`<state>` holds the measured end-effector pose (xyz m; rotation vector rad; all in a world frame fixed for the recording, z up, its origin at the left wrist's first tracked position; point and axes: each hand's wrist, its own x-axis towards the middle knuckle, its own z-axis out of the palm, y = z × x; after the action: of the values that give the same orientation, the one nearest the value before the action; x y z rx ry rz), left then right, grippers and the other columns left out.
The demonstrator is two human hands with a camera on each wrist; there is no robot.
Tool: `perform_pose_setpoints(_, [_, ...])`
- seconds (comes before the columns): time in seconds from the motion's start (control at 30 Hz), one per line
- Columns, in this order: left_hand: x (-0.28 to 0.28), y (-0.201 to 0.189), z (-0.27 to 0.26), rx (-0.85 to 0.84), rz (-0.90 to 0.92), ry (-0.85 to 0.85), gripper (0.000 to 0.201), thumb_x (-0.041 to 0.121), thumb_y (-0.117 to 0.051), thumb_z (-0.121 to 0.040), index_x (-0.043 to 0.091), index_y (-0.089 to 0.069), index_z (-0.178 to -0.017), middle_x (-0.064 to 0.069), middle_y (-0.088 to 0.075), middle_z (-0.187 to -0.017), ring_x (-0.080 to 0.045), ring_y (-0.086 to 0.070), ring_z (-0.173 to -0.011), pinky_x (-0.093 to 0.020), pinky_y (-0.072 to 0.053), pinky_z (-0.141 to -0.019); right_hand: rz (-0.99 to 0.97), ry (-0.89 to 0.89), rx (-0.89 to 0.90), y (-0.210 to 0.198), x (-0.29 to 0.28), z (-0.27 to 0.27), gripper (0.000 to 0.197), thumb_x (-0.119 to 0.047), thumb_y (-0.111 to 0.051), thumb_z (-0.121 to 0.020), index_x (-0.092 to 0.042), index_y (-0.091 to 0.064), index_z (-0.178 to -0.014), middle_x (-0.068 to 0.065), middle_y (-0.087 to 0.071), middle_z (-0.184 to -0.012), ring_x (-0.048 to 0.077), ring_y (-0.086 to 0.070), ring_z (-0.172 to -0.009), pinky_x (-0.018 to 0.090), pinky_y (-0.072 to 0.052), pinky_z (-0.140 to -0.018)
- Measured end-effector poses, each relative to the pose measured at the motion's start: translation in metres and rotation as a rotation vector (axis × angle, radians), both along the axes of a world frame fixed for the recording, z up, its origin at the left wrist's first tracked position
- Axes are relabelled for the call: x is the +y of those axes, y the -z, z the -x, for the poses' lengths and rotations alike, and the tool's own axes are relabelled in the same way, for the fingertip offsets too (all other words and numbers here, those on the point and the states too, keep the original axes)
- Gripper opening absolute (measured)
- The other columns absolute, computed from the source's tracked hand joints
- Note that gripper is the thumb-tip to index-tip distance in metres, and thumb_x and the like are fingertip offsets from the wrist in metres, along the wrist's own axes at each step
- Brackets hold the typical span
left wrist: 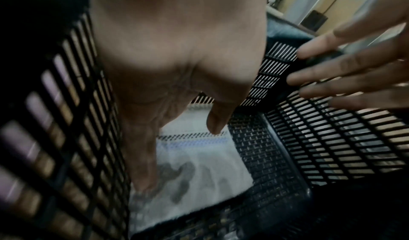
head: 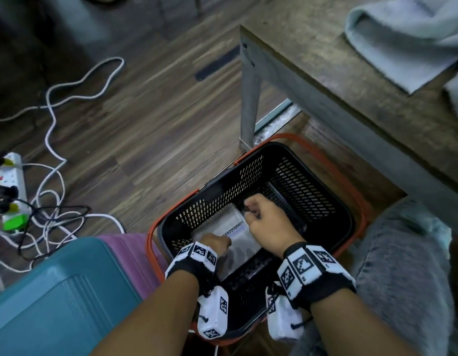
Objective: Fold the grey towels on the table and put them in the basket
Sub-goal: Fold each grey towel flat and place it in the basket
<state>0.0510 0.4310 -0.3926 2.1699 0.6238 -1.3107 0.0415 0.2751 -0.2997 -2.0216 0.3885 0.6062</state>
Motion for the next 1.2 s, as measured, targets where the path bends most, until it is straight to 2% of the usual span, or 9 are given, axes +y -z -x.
perform_pose_setpoints(0.07, [0.0,-0.016,-0.01,-0.019,0.054,0.027,0.031,0.03,-0.056,-0.093,0.004,-0.06,-0.108,-0.015,-0.067,-0.101,-0.031,-0.066,-0.093,-0.028,-0.046,-0.069,-0.091,0.102,-0.13,-0.015,0.005,-0.008,0.023,-0.016,-0.054,-0.1,-0.018,-0.058,-0.123,-0.001,-0.062,-0.128,0.015,-0.057,-0.12,0.032,-0.044,-0.104])
perform_pose_setpoints(0.23, [-0.021,-0.083,-0.045,-0.108,0.224,-0.053,0.04,0.032,-0.058,-0.093,-0.005,-0.066,-0.105,-0.016,-0.064,-0.082,-0.029,-0.06,-0.064,-0.033,-0.05,-0.066,-0.261,0.274,-0.437,-0.084,-0.001,-0.03,0.015,-0.014,-0.056,-0.099,-0.02,-0.06,-0.112,-0.008,-0.065,-0.114,0.002,-0.061,-0.107,0.019,-0.047,-0.095])
perform_pose_setpoints(0.33, [-0.051,-0.132,-0.053,-0.142,0.291,0.097,0.043,0.037,-0.053,-0.098,-0.003,-0.07,-0.096,-0.013,-0.068,-0.076,-0.026,-0.06,-0.056,-0.034,-0.047,-0.07,-0.237,0.298,-0.559,-0.13,-0.029,-0.026,0.012,-0.016,-0.057,-0.099,-0.02,-0.062,-0.109,-0.006,-0.067,-0.11,0.004,-0.063,-0.104,0.013,-0.049,-0.087])
perform_pose_setpoints(0.5, [-0.122,-0.214,-0.047,-0.351,0.36,0.351,0.039,0.041,-0.051,-0.097,0.011,-0.071,-0.083,-0.003,-0.067,-0.07,-0.018,-0.059,-0.052,-0.026,-0.048,-0.056,-0.2,0.404,-0.682,-0.196,-0.104,0.029,0.01,-0.012,-0.059,-0.099,-0.016,-0.064,-0.106,0.002,-0.072,-0.105,0.011,-0.068,-0.098,0.011,-0.049,-0.078])
perform_pose_setpoints(0.6, [-0.171,-0.262,-0.034,-0.544,0.517,0.41,0.031,0.035,-0.056,-0.094,0.012,-0.066,-0.076,-0.002,-0.06,-0.063,-0.015,-0.051,-0.044,-0.022,-0.039,-0.047,-0.097,0.479,-0.726,-0.223,-0.154,0.083,0.011,-0.011,-0.061,-0.098,-0.022,-0.064,-0.098,0.006,-0.073,-0.103,0.017,-0.068,-0.101,0.021,-0.051,-0.086])
perform_pose_setpoints(0.73, [-0.249,-0.31,0.004,-0.697,0.667,0.588,0.031,0.029,-0.057,-0.093,0.003,-0.067,-0.08,-0.007,-0.065,-0.068,-0.018,-0.055,-0.048,-0.024,-0.043,-0.051,0.034,0.645,-0.696,-0.239,-0.223,0.161,0.005,-0.015,-0.063,-0.097,-0.019,-0.066,-0.099,0.006,-0.074,-0.101,0.019,-0.068,-0.102,0.039,-0.051,-0.097])
perform_pose_setpoints(0.87, [-0.326,-0.331,0.055,-0.779,0.734,0.824,0.038,0.03,-0.058,-0.088,-0.007,-0.064,-0.086,-0.015,-0.065,-0.073,-0.02,-0.058,-0.059,-0.031,-0.046,-0.062,0.143,0.778,-0.634,-0.238,-0.275,0.226,0.005,-0.018,-0.063,-0.097,-0.02,-0.066,-0.101,0.005,-0.074,-0.1,0.02,-0.068,-0.099,0.038,-0.053,-0.091])
perform_pose_setpoints(1.07, [-0.41,-0.317,0.119,-0.852,0.654,1.156,0.022,0.02,-0.061,-0.083,0.0,-0.055,-0.075,-0.023,-0.058,-0.074,-0.028,-0.055,-0.068,-0.034,-0.033,-0.056,0.308,0.828,-0.528,-0.225,-0.325,0.276,0.009,-0.024,-0.062,-0.097,-0.022,-0.065,-0.105,-0.002,-0.069,-0.099,0.013,-0.065,-0.092,0.025,-0.05,-0.077])
perform_pose_setpoints(1.2, [-0.428,-0.287,0.13,-0.932,0.414,1.26,0.035,0.032,-0.062,-0.086,0.009,-0.052,-0.111,-0.014,-0.057,-0.113,-0.035,-0.059,-0.102,-0.037,-0.049,-0.075,0.344,0.837,-0.458,-0.218,-0.341,0.279,0.014,-0.027,-0.06,-0.097,-0.021,-0.062,-0.109,-0.004,-0.066,-0.1,0.014,-0.064,-0.095,0.035,-0.053,-0.086])
